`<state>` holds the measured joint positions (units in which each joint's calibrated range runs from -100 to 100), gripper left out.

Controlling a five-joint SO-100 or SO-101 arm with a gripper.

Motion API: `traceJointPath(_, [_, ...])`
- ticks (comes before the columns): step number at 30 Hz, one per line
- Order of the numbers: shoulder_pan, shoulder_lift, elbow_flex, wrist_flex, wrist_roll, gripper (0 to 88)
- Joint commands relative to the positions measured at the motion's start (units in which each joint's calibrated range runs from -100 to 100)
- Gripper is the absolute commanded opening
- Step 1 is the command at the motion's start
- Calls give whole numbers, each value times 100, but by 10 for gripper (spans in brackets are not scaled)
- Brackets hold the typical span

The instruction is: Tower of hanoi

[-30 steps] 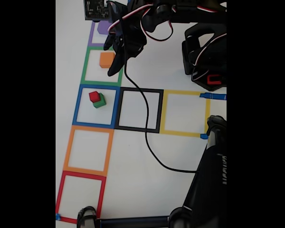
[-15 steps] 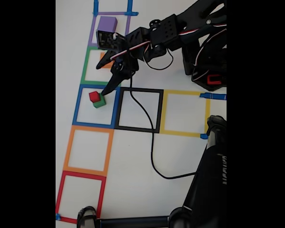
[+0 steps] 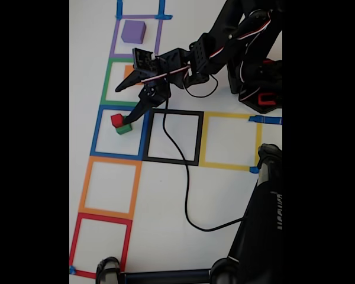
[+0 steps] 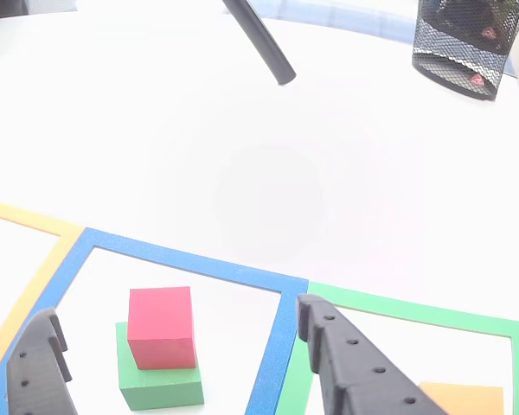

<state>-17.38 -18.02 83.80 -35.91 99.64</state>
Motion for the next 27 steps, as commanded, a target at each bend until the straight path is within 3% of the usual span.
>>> traceJointPath(1, [-7,700,-343,-716,36,310])
traceJointPath(11, [-170,2041,-962,-1510,36,303])
traceJointPath(27, [-486,2897,-1398,-1858,36,280])
